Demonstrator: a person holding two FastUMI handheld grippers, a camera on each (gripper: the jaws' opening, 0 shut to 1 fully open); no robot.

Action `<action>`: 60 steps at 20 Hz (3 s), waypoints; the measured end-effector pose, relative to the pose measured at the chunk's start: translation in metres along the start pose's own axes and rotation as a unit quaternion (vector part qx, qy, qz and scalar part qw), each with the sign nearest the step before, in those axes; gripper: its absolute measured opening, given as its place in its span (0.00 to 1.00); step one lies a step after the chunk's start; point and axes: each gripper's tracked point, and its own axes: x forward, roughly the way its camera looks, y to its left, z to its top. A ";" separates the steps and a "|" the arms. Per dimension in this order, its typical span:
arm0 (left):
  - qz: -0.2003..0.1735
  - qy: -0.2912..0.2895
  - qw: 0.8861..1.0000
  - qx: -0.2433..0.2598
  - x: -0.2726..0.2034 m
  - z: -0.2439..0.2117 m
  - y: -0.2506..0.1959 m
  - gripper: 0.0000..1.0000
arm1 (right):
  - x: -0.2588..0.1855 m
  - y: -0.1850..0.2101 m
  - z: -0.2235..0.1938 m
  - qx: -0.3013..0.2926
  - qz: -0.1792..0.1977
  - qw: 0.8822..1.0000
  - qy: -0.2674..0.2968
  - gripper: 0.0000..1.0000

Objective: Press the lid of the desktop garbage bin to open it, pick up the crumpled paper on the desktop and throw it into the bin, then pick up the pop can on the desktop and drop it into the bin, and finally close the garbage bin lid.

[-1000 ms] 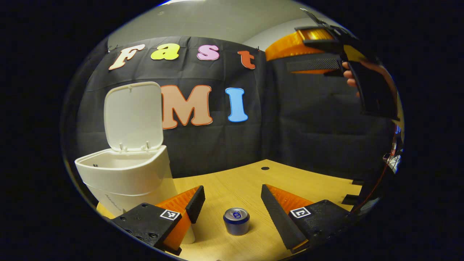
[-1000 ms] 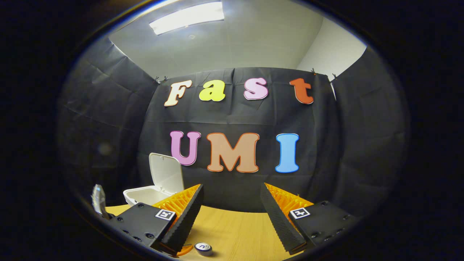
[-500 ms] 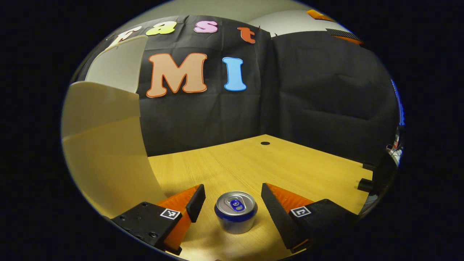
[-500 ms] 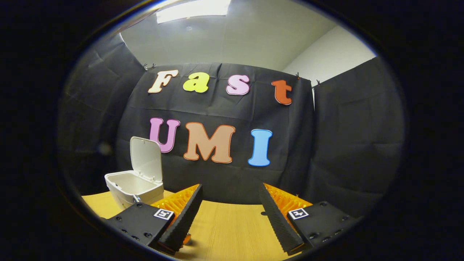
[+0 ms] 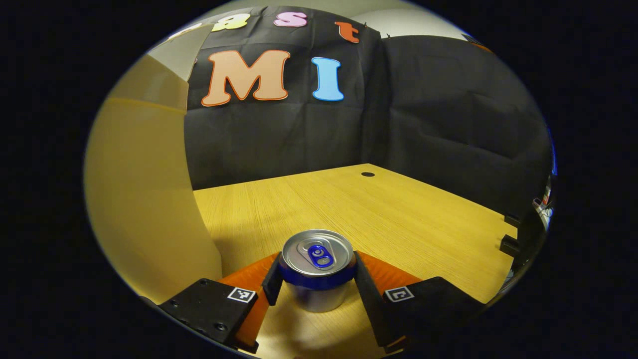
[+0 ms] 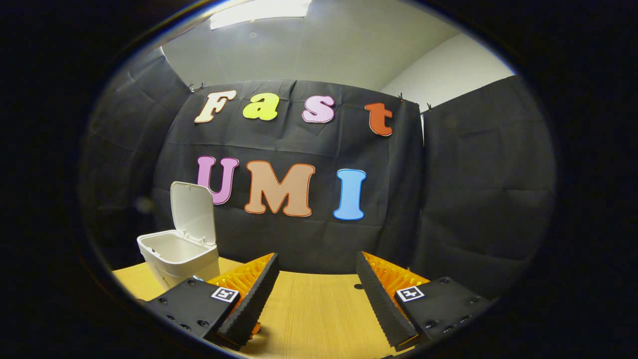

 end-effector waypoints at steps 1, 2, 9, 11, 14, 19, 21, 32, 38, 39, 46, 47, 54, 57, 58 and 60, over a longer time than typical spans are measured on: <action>0.001 0.001 1.000 -0.002 -0.001 0.001 0.001 0.78 | -0.001 0.001 -0.002 0.003 0.002 1.000 0.003 0.99; 0.002 0.003 1.000 -0.004 -0.001 0.000 0.002 0.78 | 0.000 0.000 -0.005 0.005 0.002 1.000 0.006 0.99; 0.009 -0.041 0.999 -0.019 -0.031 0.057 -0.007 0.78 | -0.004 -0.020 -0.011 0.010 -0.005 1.000 0.014 0.99; 0.009 -0.074 0.997 -0.020 -0.044 0.096 -0.014 0.78 | -0.005 -0.028 -0.016 0.017 -0.010 1.000 0.017 0.99; 0.001 -0.128 0.992 -0.022 -0.066 0.158 -0.024 0.77 | -0.006 -0.031 -0.025 0.043 0.002 0.999 0.026 0.99; 0.043 -0.203 0.978 -0.008 -0.110 0.251 0.004 0.77 | 0.003 -0.037 -0.035 0.054 0.025 0.998 0.032 0.99; 0.092 -0.235 0.967 0.014 -0.132 0.282 0.037 0.77 | 0.006 -0.035 -0.041 0.066 0.042 0.996 0.038 0.98; 0.282 -0.184 0.941 0.010 -0.179 0.251 0.191 0.77 | 0.005 -0.032 -0.074 0.050 0.089 0.992 0.071 0.99; 0.308 -0.180 0.934 0.001 -0.180 0.245 0.202 0.94 | 0.002 -0.034 -0.075 0.051 0.092 0.992 0.072 0.99; 0.304 -0.184 0.935 -0.004 -0.179 0.248 0.200 0.95 | 0.001 -0.035 -0.074 0.054 0.091 0.992 0.071 0.99; 0.281 -0.234 0.930 -0.026 -0.196 0.305 0.199 0.95 | -0.002 -0.038 -0.084 0.073 0.085 0.990 0.081 1.00; 0.278 -0.241 0.929 -0.029 -0.197 0.316 0.201 0.95 | -0.001 -0.037 -0.086 0.073 0.086 0.990 0.082 1.00; 0.237 -0.270 0.933 -0.007 -0.184 0.404 0.209 0.99 | -0.006 -0.033 -0.086 0.068 0.089 0.990 0.084 0.99; 0.226 -0.260 0.939 -0.005 -0.166 0.424 0.217 0.99 | -0.009 -0.033 -0.086 0.075 0.085 0.990 0.085 0.99; 0.228 -0.255 0.940 -0.002 -0.158 0.428 0.223 0.95 | -0.010 -0.036 -0.086 0.076 0.081 0.990 0.083 0.99; 0.231 -0.233 0.945 0.005 -0.142 0.426 0.234 0.99 | -0.012 -0.043 -0.084 0.077 0.071 0.991 0.082 0.99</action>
